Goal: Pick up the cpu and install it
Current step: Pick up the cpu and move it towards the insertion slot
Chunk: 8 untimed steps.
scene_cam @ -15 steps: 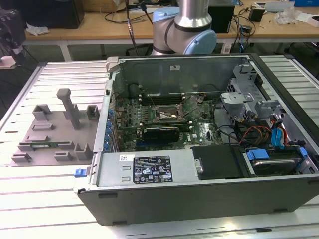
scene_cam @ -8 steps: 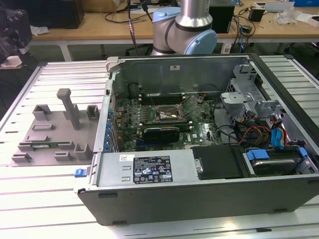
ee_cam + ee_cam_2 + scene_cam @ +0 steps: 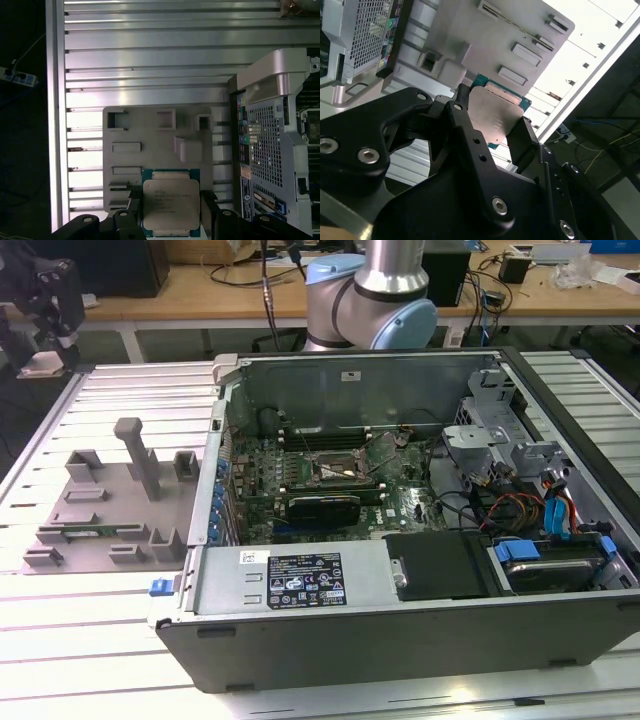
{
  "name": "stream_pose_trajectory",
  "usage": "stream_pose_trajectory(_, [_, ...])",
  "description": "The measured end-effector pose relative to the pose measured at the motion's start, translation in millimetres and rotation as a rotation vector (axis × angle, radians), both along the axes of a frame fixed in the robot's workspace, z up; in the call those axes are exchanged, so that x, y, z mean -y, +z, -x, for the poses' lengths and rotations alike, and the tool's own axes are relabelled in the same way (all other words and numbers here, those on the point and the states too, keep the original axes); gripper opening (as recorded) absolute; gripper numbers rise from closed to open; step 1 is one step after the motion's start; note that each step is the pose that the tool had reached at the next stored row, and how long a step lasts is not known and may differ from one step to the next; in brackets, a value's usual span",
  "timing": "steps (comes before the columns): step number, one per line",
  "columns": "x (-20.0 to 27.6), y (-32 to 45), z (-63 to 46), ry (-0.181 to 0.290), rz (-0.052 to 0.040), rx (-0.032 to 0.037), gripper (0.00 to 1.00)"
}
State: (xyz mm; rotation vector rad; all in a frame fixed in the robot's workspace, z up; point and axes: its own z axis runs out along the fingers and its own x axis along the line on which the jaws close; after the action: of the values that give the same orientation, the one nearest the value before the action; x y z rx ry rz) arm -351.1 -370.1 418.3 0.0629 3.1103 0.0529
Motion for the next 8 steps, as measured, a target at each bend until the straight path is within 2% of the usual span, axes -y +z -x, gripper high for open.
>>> stream_pose_trajectory(8, [0.0,0.0,-19.2,0.0,0.0,0.0,0.55])
